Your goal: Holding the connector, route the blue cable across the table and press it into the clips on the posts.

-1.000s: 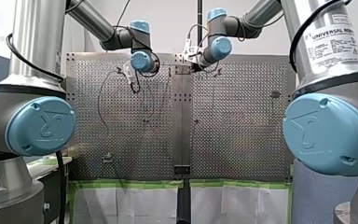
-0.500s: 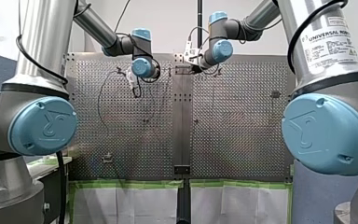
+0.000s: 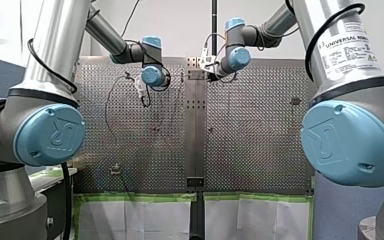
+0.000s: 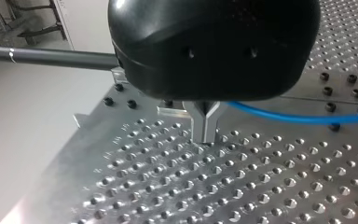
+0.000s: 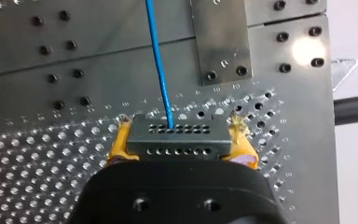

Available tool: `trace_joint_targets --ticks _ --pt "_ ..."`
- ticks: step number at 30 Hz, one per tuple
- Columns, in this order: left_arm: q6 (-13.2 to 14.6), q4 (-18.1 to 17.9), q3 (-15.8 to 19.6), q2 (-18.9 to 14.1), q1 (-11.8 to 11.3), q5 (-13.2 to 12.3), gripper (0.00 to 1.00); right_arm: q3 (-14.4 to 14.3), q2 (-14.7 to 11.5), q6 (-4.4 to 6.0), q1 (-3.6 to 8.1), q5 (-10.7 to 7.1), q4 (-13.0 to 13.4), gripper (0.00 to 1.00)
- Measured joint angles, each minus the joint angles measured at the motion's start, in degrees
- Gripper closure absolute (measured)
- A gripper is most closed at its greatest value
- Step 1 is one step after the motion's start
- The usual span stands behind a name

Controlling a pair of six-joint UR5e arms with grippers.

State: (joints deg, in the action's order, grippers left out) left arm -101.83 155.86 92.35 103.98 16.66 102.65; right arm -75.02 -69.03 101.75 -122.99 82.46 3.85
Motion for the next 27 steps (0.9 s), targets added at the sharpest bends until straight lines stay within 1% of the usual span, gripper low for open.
trace_joint_targets --ticks 5,9,11,14,17,21,27 --pt "-0.33 0.26 -2.96 2.34 -0.34 -0.41 1.0 0.56 0.07 0.11 0.98 -0.02 0.09 1.0" --pt "-0.52 0.46 -5.07 2.83 -1.08 -0.91 1.0 1.11 0.3 0.27 1.83 -0.15 0.33 1.0" --pt "-0.63 0.62 -5.98 2.9 -1.63 -1.35 1.0 1.6 0.71 0.33 2.08 -0.37 0.35 1.0" --pt "-0.9 0.71 -6.58 3.02 -2.4 -1.95 1.0 2.52 1.64 0.37 2.39 -0.64 0.35 1.0" --pt "-0.98 1.33 -7.07 3.89 -2.93 -2.39 1.0 3.2 2.25 0.39 2.62 -0.79 0.35 1.0" --pt "-0.94 1.97 -7.37 4.73 -3.15 -2.56 1.0 3.79 2.52 0.47 2.93 -1.07 0.32 1.0" --pt "-0.98 2.32 -7.62 4.89 -3.27 -2.82 1.0 4.58 3.15 0.63 3.51 -1.59 0.31 1.0"
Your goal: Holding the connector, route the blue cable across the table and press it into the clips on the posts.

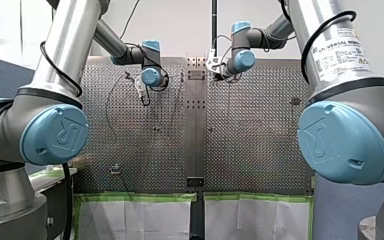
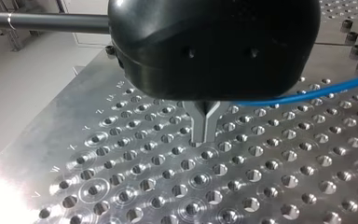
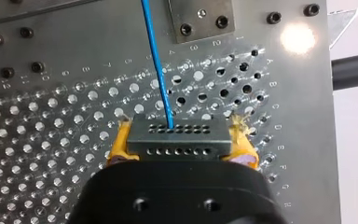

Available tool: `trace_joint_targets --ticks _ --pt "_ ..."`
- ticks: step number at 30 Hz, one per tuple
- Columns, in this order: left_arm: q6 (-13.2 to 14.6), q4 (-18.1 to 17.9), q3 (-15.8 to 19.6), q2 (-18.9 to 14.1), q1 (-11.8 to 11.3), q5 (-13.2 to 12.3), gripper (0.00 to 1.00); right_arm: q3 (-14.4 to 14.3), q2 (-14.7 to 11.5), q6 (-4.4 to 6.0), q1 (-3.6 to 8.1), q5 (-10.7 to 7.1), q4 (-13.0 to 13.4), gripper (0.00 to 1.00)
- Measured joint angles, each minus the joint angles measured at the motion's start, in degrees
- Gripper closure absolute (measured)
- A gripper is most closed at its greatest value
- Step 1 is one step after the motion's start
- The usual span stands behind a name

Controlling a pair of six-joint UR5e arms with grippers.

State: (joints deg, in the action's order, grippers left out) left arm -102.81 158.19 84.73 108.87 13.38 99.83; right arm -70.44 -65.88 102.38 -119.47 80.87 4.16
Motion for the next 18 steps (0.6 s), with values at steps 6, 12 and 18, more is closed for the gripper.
trace_joint_targets --ticks 6,12,18 --pt "-0.04 0.63 -0.02 0.04 0.04 -0.03 0.96 0.23 0.39 -0.05 0.22 -0.23 -0.02 1.0" --pt "-0.02 2.53 -0.03 0.0 0.41 0.04 0.3 0.24 0.42 -0.28 0.22 -0.26 -0.15 1.0" --pt "0.29 5.43 -0.03 -0.13 0.67 0.26 0.0 0.25 0.42 -0.46 -0.12 -0.26 -0.3 1.0"
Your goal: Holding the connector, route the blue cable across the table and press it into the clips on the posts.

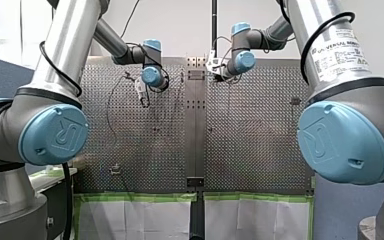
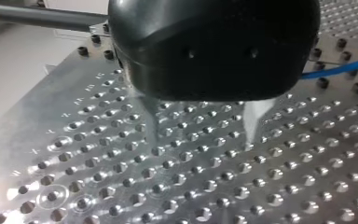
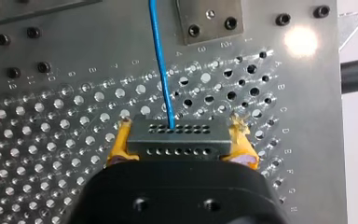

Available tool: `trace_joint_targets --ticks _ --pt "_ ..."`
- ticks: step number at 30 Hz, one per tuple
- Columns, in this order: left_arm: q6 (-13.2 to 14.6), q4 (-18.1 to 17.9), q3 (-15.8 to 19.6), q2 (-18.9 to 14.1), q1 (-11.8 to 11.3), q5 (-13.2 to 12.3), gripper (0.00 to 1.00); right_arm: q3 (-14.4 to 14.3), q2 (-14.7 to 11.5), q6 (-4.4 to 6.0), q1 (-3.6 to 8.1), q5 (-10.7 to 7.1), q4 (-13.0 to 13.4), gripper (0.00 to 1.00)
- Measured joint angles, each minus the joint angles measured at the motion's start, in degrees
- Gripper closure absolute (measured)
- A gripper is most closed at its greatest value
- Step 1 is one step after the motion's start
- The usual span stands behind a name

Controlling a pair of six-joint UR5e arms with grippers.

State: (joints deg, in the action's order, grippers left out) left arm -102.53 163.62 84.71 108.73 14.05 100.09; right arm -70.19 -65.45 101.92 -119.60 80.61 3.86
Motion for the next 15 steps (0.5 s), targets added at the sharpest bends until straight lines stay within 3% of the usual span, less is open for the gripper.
trace_joint_targets --ticks 8,15 --pt "1.03 4.36 1.1 -2.75 0.94 1.27 0.0 0.0 -0.07 -0.38 -0.34 0.0 -0.3 1.0" --pt "1.83 7.44 4.11 -6.59 2.29 0.56 0.0 -0.01 -0.69 -0.63 -0.41 0.04 -0.55 1.0"
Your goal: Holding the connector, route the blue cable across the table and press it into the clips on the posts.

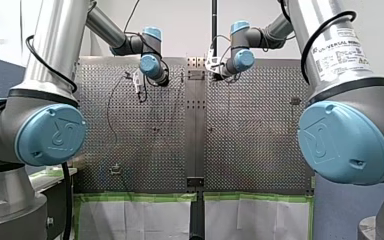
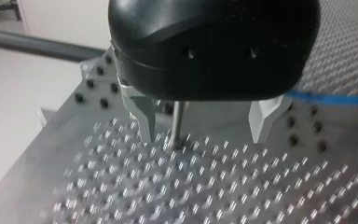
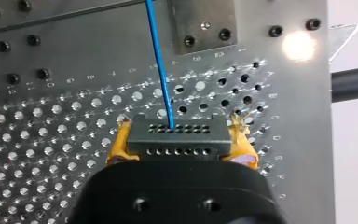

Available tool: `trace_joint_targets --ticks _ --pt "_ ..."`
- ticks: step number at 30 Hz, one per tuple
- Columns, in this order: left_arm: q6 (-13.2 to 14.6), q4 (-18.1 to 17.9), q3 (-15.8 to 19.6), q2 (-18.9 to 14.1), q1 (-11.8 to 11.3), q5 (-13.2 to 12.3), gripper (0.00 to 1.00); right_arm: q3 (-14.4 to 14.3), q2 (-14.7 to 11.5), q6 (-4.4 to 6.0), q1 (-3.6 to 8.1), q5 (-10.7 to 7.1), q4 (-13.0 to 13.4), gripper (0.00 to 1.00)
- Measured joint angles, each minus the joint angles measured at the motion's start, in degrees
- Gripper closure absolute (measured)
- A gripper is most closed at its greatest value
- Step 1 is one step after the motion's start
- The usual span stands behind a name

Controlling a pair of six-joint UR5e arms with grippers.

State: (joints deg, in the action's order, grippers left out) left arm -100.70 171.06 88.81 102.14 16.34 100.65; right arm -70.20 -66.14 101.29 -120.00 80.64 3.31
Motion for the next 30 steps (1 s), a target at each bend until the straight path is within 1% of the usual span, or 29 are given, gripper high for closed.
trace_joint_targets --ticks 3,6,12,16,19,22,25,30 --pt "0.37 1.01 1.43 -1.5 0.6 -0.49 0.0 -0.03 -0.66 -0.02 -0.01 -0.02 -0.38 1.0" --pt "0.54 1.28 2.86 -2.95 1.14 -0.66 0.0 -0.06 -1.51 -0.07 -0.02 -0.03 -1.02 1.0" --pt "0.3 0.82 5.64 -5.78 2.28 -1.14 0.0 -0.34 -2.92 -0.72 -0.06 -0.01 -2.85 1.0" --pt "0.6 1.71 6.46 -7.5 3.38 -1.28 0.0 -1.35 -3.54 -1.08 -0.09 0.29 -3.21 1.0" --pt "1.15 2.16 6.61 -8.69 4.39 -1.21 0.0 -2.26 -3.72 -1.53 -0.07 0.96 -3.24 1.0" --pt "1.67 1.72 6.62 -9.31 5.62 -0.54 0.0 -2.78 -3.76 -1.94 -0.08 1.83 -3.26 1.0" --pt "1.74 0.61 6.56 -9.45 7.0 0.66 0.0 -2.95 -3.77 -2.19 -0.05 2.55 -3.29 1.0" --pt "1.83 -1.11 5.65 -8.58 9.6 2.81 0.0 -2.97 -3.91 -2.36 0.09 2.99 -3.24 1.0"
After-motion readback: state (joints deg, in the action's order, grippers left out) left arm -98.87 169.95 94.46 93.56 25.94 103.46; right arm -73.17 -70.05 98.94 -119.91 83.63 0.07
